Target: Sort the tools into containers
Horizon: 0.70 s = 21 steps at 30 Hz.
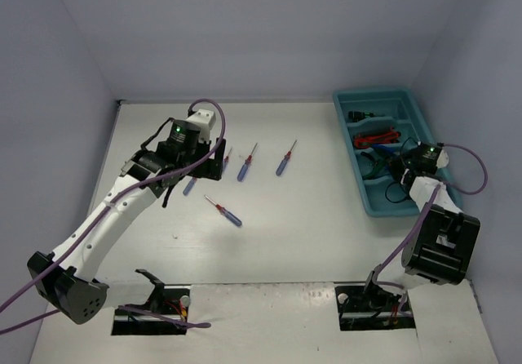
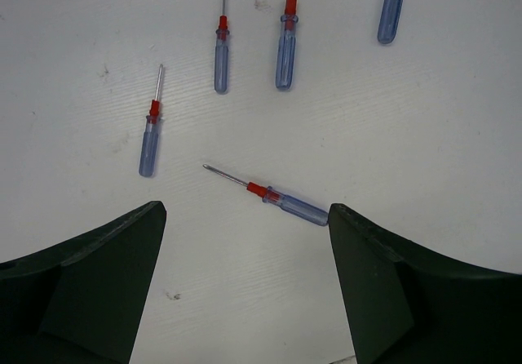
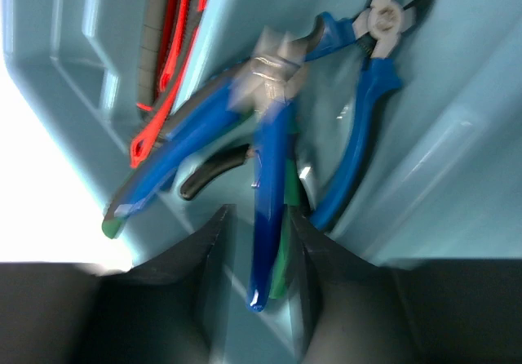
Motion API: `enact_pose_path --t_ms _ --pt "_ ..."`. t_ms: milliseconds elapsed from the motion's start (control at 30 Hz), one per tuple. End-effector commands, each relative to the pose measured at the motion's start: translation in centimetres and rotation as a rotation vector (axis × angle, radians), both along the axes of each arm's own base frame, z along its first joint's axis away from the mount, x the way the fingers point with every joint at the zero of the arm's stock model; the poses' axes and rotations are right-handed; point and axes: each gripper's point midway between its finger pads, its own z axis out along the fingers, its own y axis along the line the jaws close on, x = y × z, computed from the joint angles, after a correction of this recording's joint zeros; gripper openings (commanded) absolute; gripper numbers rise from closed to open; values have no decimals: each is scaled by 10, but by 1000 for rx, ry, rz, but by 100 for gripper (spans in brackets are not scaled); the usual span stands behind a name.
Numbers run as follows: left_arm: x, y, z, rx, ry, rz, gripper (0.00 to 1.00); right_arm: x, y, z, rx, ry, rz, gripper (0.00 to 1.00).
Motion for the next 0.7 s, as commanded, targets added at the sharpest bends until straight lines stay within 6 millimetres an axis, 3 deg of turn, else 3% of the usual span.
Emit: enact_pose_path --t_ms 0,167,267,433,500,567,667 --pt "6 1 13 -29 -46 24 78 14 0 30 -2 -127 15 46" --pt "7 -1 12 -30 -39 17 78 9 -1 55 -48 -170 17 67" --pt "8 -1 12 -27 -38 15 78 6 4 72 -82 -184 49 70" --pt "9 -2 9 -23 -33 14 78 8 26 124 -233 -235 159 75" --pt "9 1 7 -16 -30 25 78 14 51 142 -315 -255 277 75" --pt "8 4 6 -14 -33 45 78 21 112 147 -376 -258 502 76" --pt "6 13 6 -9 -44 87 78 18 181 139 -481 -212 758 76"
